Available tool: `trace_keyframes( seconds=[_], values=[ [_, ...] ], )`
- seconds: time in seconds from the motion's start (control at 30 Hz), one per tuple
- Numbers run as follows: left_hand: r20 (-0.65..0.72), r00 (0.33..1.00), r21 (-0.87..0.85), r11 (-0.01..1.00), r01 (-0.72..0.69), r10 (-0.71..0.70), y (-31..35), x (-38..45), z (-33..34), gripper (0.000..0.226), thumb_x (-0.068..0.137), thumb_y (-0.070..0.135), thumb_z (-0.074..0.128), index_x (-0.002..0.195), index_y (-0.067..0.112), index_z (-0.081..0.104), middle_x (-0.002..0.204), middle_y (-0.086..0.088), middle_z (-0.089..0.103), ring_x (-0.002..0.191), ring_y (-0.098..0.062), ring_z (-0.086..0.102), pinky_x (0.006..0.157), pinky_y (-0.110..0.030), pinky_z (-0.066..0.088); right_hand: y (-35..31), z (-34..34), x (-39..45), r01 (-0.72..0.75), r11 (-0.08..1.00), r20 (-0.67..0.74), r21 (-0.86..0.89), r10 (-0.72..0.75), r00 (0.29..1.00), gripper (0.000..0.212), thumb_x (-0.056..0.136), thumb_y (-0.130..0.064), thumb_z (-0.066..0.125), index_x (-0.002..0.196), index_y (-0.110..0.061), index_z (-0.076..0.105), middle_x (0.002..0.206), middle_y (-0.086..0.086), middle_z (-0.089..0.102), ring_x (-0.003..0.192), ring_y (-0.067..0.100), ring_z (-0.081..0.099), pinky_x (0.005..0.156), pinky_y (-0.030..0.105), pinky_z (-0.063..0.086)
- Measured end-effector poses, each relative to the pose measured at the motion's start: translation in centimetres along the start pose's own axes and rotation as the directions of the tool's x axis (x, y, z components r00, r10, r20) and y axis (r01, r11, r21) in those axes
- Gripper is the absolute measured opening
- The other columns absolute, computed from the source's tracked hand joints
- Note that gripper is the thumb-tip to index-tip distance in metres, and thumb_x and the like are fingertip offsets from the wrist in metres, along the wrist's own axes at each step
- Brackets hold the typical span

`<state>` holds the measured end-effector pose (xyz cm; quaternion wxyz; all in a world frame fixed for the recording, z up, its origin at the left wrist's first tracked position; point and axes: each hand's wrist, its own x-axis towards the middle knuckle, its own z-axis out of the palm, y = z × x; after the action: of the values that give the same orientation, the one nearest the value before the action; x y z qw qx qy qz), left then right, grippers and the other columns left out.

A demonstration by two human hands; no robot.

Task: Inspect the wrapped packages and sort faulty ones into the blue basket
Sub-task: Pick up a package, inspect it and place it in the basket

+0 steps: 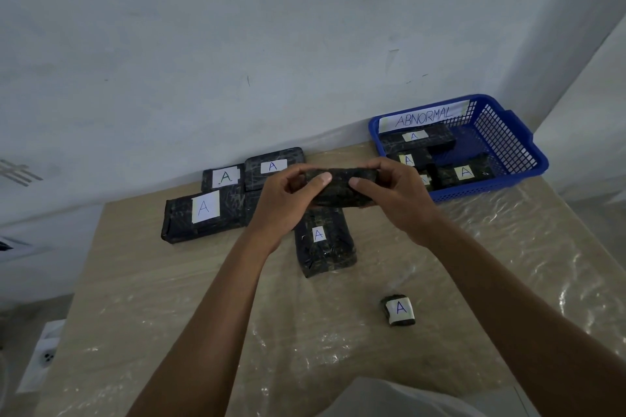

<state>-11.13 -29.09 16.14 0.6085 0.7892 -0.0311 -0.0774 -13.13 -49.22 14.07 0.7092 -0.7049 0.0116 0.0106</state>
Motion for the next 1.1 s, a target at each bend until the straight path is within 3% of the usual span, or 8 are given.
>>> trace_keyframes(
  seconds=[0.1,0.17,0.37,0.53,0.7,0.87,1.0,1.1],
  values=[
    [0.114,0.991,-0.024,0.997,-0.068,0.070,0.1,-0.2,-0.2,0.047,0.086,0.020,0.082,0.129,0.030,0.067,0.118,0.008,0.072,0.108,-0.005,0.070,0.087,-0.019,0.057,0.2,-0.3,0.1,-0.079,0.991,-0.021,0.110,0.082,0.996,0.003,0.093,-0.010,0.074,0.095,-0.011,0.072,0.089,0.008,0.075,0.086,0.020,0.075,0.070,0.030,0.061],
    [0.124,0.987,-0.039,0.994,-0.100,0.104,0.1,-0.2,-0.2,0.056,0.080,0.009,0.086,0.129,0.028,0.067,0.120,0.002,0.072,0.110,-0.007,0.070,0.091,-0.022,0.057,0.1,-0.4,0.1,-0.128,0.977,-0.012,0.170,0.132,0.991,0.004,0.095,-0.014,0.073,0.096,-0.010,0.072,0.088,0.003,0.076,0.088,0.019,0.075,0.072,0.033,0.063],
    [-0.023,0.997,-0.042,0.996,-0.073,0.072,-0.2,0.5,-0.1,0.028,0.081,0.007,0.085,0.106,0.017,0.077,0.100,-0.003,0.079,0.098,-0.019,0.076,0.090,-0.035,0.061,0.0,-0.7,-0.3,-0.068,0.988,0.119,0.138,0.052,0.992,0.041,0.085,-0.022,0.078,0.124,-0.021,0.065,0.116,0.009,0.074,0.108,0.019,0.072,0.093,0.032,0.060],
    [0.022,1.000,-0.082,0.996,-0.018,0.020,0.0,0.4,0.1,0.016,0.087,0.011,0.080,0.102,0.016,0.076,0.090,0.003,0.078,0.096,-0.023,0.076,0.088,-0.035,0.062,-0.1,-0.5,-0.2,-0.026,0.991,0.039,0.133,0.021,0.999,0.021,0.090,0.001,0.074,0.108,-0.008,0.070,0.100,0.009,0.073,0.097,0.020,0.073,0.092,0.032,0.061],
    [-0.008,0.998,-0.038,0.997,-0.069,0.069,0.4,0.2,0.5,0.016,0.092,0.015,0.076,0.107,0.018,0.078,0.093,-0.001,0.076,0.092,-0.020,0.075,0.084,-0.031,0.061,0.2,-0.3,-0.1,-0.088,0.980,0.020,0.178,0.085,0.996,0.007,0.095,-0.011,0.072,0.100,-0.015,0.071,0.096,0.006,0.076,0.096,0.023,0.074,0.096,0.043,0.060],
    [-0.077,0.997,-0.088,0.996,0.025,-0.032,0.2,0.6,0.8,0.013,0.093,0.011,0.071,0.087,0.020,0.078,0.088,-0.006,0.074,0.095,-0.032,0.073,0.095,-0.051,0.059,-0.1,0.0,-0.5,-0.111,0.972,0.038,0.208,0.105,0.994,0.009,0.098,-0.019,0.067,0.107,-0.018,0.070,0.095,-0.002,0.078,0.099,0.018,0.073,0.089,0.040,0.061],
    [0.002,0.999,-0.102,0.994,0.041,-0.041,0.2,0.3,1.4,0.015,0.098,0.010,0.066,0.092,0.020,0.076,0.094,0.000,0.074,0.098,-0.023,0.075,0.093,-0.041,0.061,-0.2,0.3,-0.4,-0.033,0.996,-0.104,0.082,0.042,0.994,0.009,0.097,-0.005,0.067,0.094,-0.014,0.067,0.084,0.001,0.073,0.089,0.016,0.071,0.068,0.029,0.061],
    [0.033,0.996,-0.244,0.965,0.090,-0.084,0.2,0.4,1.6,0.016,0.102,0.005,0.058,0.097,0.013,0.071,0.096,-0.004,0.074,0.094,-0.016,0.075,0.089,-0.036,0.062,-0.2,0.0,-0.6,-0.053,0.989,-0.029,0.138,0.058,0.998,0.002,0.099,-0.015,0.067,0.098,-0.014,0.067,0.087,-0.003,0.076,0.092,0.016,0.072,0.075,0.034,0.063]
  ],
)
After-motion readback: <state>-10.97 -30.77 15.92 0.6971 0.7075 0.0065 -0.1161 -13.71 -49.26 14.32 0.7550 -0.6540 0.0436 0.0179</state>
